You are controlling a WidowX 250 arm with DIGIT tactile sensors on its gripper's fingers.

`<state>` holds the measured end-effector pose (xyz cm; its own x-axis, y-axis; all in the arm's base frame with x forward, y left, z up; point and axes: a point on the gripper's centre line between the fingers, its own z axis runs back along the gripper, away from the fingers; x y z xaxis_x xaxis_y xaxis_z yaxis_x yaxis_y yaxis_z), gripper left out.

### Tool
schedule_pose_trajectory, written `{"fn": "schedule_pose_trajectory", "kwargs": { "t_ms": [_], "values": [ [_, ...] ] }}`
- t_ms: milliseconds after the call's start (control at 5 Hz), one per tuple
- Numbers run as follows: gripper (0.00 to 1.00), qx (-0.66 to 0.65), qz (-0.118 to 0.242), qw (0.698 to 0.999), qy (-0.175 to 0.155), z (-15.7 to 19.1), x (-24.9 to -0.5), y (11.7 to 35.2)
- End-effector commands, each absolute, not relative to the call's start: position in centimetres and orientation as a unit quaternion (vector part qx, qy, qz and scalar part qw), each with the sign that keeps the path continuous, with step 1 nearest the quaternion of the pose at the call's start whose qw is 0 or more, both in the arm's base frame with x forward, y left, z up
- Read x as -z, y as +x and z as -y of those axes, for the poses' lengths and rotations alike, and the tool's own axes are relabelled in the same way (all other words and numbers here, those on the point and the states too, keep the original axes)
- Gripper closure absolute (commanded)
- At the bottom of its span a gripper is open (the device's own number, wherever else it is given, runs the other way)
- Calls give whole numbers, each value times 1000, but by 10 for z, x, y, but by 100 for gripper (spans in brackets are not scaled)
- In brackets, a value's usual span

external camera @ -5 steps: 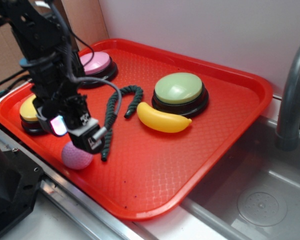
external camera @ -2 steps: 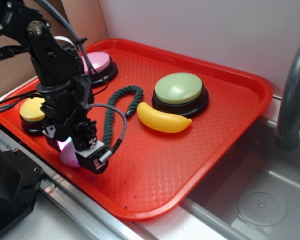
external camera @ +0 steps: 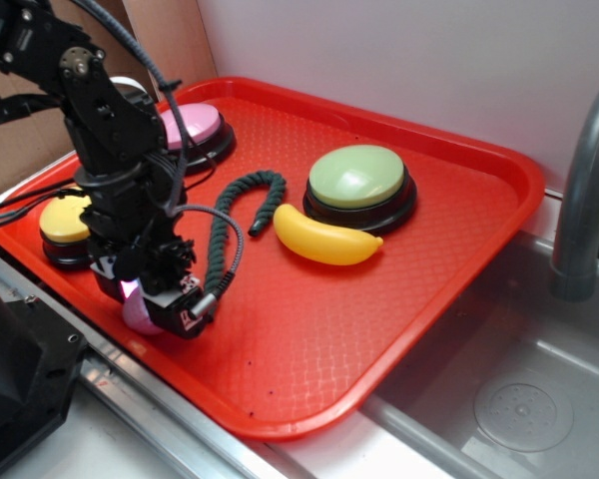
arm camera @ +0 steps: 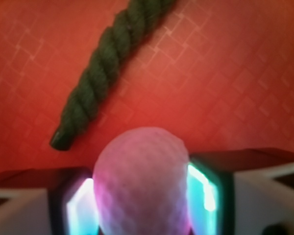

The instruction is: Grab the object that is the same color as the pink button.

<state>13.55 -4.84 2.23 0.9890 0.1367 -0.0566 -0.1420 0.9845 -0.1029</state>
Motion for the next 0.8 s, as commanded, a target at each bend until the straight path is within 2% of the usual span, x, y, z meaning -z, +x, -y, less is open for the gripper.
{"fn": "schedule_pose_trajectory", "kwargs": {
  "t_ms": [0,200,400,600],
  "values": [
    [100,-87,10,994,-68,36,-57,152],
    [100,-103,45,991,-72,20,-101,171],
    [100,-125,113,983,-75,-1,-153,189],
    [100,-136,142,976,-90,-18,-204,201]
  ]
}}
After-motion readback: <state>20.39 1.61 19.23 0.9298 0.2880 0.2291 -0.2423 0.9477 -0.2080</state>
